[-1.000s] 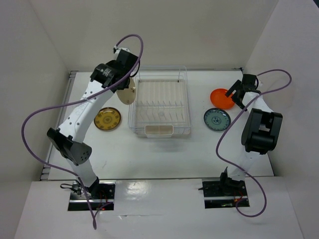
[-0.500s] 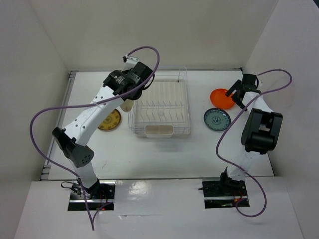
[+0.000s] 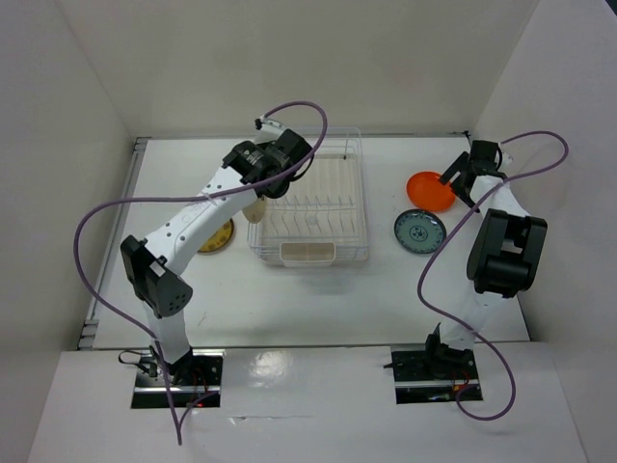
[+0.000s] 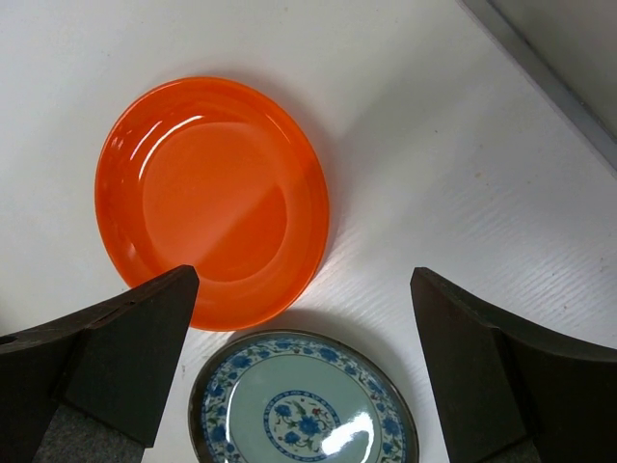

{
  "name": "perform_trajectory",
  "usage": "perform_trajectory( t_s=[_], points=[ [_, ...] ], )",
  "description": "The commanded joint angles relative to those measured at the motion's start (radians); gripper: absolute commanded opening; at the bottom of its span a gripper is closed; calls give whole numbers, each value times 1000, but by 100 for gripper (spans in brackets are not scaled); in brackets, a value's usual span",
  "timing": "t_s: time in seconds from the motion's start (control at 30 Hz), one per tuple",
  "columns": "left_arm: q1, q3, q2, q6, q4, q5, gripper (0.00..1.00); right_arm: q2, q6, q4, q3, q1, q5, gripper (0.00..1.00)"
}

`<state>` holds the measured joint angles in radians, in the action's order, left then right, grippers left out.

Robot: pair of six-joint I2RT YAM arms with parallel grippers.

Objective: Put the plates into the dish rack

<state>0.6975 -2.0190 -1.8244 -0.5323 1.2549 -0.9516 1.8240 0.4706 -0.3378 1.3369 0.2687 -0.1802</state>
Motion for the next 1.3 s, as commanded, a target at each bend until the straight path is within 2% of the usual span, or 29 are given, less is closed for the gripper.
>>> perform_trajectory(
  t_s=[0.0,0.13,0.5,0.77,0.93,1.27],
  points=[
    [8,11,-10,-31,-15,-21,0,4,-6,5,39,12,-21,100],
    [17,11,-44,-18,-41,-12,0,14,-6,3,48,21,-12,100],
    [17,-9,-142,-78,14,-41,0,14,-6,3,48,21,12,100],
    [17,-32,-208,-107,-6,53,0,14,-6,3,48,21,21,100],
    [49,-93,-272,-205,106,42,0,23,-6,3,58,21,30,100],
    [71,-23,-242,-268,106,43,0,23,-6,-27,67,21,41,100]
  ],
)
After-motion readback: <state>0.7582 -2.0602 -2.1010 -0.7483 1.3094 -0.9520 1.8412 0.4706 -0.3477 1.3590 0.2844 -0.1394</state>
